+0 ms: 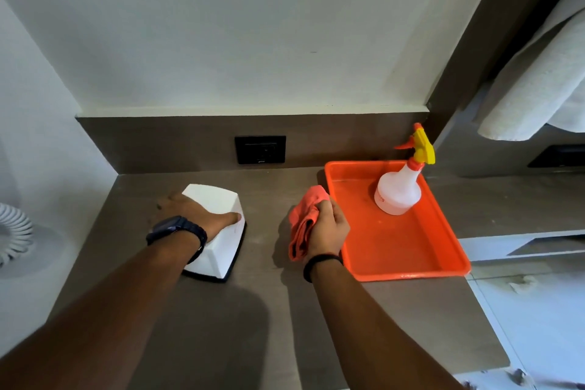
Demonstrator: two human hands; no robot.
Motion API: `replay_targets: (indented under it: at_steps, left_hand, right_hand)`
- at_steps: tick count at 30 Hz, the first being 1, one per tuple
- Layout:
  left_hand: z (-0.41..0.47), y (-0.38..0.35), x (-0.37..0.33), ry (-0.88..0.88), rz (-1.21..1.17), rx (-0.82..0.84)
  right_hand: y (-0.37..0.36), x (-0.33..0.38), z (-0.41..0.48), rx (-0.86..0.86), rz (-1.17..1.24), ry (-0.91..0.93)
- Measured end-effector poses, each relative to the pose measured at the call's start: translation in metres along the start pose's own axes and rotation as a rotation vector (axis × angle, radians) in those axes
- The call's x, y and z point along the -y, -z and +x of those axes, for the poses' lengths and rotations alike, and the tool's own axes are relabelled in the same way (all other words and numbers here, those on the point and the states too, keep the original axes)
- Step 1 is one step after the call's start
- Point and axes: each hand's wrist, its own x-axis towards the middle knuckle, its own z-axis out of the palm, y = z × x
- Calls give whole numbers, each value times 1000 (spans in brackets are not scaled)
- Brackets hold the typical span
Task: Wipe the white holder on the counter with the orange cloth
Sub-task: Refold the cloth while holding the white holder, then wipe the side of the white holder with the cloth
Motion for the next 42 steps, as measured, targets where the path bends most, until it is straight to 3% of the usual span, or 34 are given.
replay_targets:
  at_steps: [3, 5, 8, 10, 13, 16, 20, 35, 42]
  left_hand:
    - [0, 11, 5, -79, 63, -12]
    - [5, 21, 8, -336, 292, 5]
    - [15, 33, 9, -666, 622, 245]
    - [21, 32, 8, -715, 702, 320]
    - [23, 24, 8, -788, 679, 271]
    - [25, 18, 14, -835, 667, 208]
    - [25, 12, 16, -894, 683, 116]
    - [29, 9, 20, -903, 602, 81]
    - [28, 7, 23, -883, 538, 43]
  right_hand:
    - [1, -5, -5, -18, -15, -8]
    - [0, -11, -9, -11, -34, -20]
    - [-6, -21, -19, 23, -36, -58]
    - [-11, -32, -28, 75, -35, -85]
    - [-20, -46, -41, 150, -21, -87]
    - [-32, -62, -52, 337, -54, -55]
    - [-48, -81, -67, 538, -371, -86]
    - [-51, -81, -78, 406, -336, -106]
    - [-75, -68, -56, 434, -359, 34]
